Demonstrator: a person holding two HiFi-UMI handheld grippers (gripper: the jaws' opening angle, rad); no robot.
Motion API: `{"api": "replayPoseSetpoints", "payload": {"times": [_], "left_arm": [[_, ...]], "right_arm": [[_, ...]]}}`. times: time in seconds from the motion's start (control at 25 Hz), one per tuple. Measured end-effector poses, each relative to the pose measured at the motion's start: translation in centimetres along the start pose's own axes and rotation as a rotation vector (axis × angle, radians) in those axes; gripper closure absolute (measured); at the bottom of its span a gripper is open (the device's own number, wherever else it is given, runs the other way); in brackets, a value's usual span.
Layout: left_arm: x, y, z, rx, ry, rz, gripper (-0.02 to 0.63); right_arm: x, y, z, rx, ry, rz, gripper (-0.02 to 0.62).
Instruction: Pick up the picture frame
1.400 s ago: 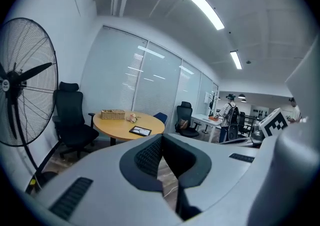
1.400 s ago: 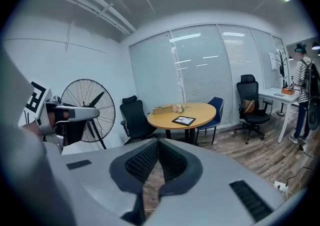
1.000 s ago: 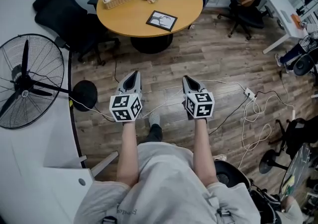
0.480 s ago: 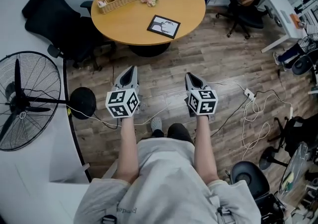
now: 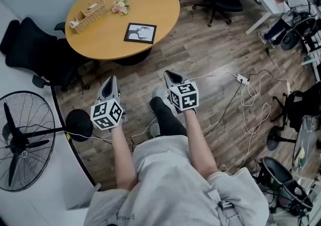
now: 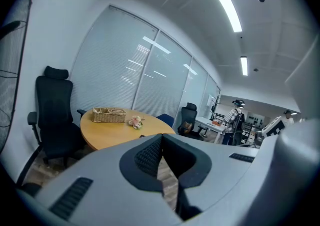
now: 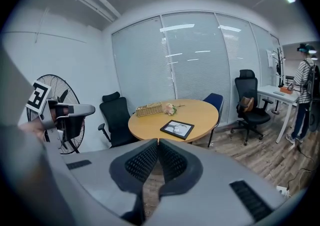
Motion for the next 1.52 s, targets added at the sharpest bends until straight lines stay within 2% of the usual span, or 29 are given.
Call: {"api": "replayPoseSetpoints", "payload": {"times": [0.28,0.64,0.92,1.12,1.36,1.52], "left_arm": [[-1.1,5.0,2.4,-0.013,0.044,0.001,0.580],[-2.1,14.9,6.5,-0.074,0.082,-0.030,0.580],[-1.4,22.2,9.6,-0.100,0.132,-0.054,0.580],[-2.2,26.6,12.0,-0.097,0.158,-0.041,0.580],[-3.6,30.4,12.0,-0.146,0.161,-0.046,0.580],[-4.0,33.9,12.2,-0.181,0.176,-0.088,0.580]], "right_arm": [[2.4,4.8,2.1,0.016,0.023,0.009,0.571],[6.6,12.0,5.9,-0.001,0.073,-0.005,0.571],[11.9,16.1,9.1,0.010,0.115,-0.054,0.569],[15.2,19.6,11.4,0.026,0.131,-0.072,0.569],[16.4,22.4,11.2,-0.006,0.153,-0.083,0.569],[16.6,23.8,10.5,-0.030,0.183,-0.123,0.569]]}}
Point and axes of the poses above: the fingertips, and each gripper's own axes: y forward along the fingers, x to its right, z out of its top, the point moved 9 cm from there along -y, backward along the fingers, and after that the axes turned 8 degrees about -y, right-handed, at the moved point
